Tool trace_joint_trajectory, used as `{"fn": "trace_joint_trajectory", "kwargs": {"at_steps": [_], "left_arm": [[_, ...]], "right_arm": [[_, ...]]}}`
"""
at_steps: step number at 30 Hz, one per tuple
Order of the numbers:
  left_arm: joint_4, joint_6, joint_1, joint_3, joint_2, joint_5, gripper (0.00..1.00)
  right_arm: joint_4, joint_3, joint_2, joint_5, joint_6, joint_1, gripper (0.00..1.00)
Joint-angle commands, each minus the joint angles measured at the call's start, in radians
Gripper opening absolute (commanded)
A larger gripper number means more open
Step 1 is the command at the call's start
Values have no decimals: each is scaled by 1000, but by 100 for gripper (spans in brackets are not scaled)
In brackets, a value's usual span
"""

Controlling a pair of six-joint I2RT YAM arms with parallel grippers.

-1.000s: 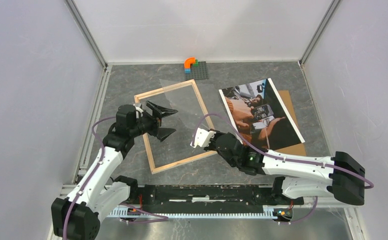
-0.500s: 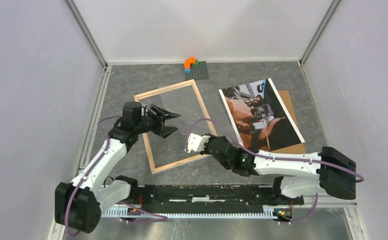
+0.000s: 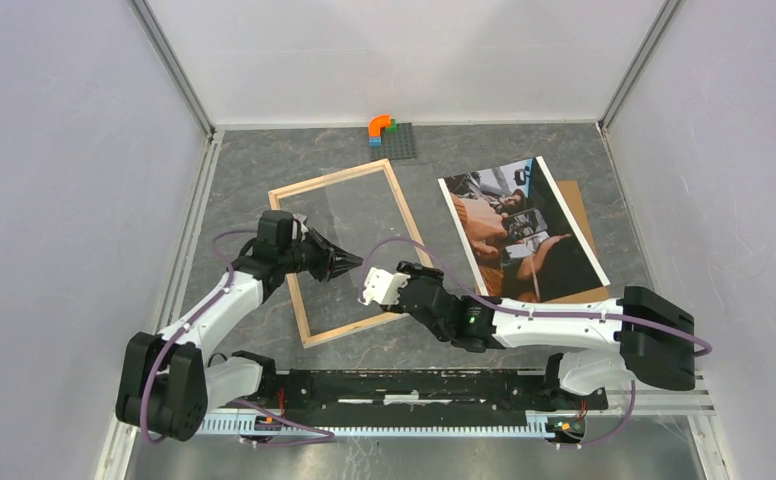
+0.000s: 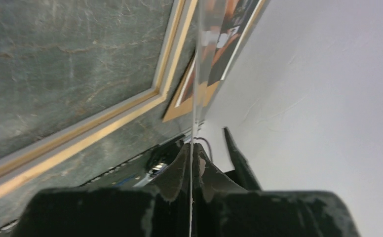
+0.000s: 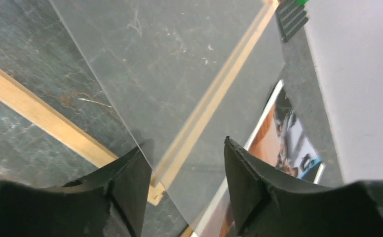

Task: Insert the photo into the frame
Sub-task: Adjust the photo frame item on the photo frame.

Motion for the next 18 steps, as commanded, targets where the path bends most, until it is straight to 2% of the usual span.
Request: {"fn": "trace_joint_trajectory", "kwargs": {"at_steps": [1, 5, 9, 13, 18], "left_arm": [[-102, 325, 23, 83, 30, -13, 3], [-229, 499, 47, 112, 58, -82, 2], [-285, 575, 69, 94, 66, -132, 2], [-303, 610, 95, 77, 66, -154, 2], [-322, 647, 128, 76, 65, -146, 2]], "right_arm": [[-167, 104, -29, -1, 165, 6, 66], [-331, 142, -127, -83, 318, 6, 76], [-365, 116, -261, -127, 443, -6, 85], [-292, 26, -336, -271, 528, -167, 88], [-178, -54, -310, -489, 619, -395, 89]]}}
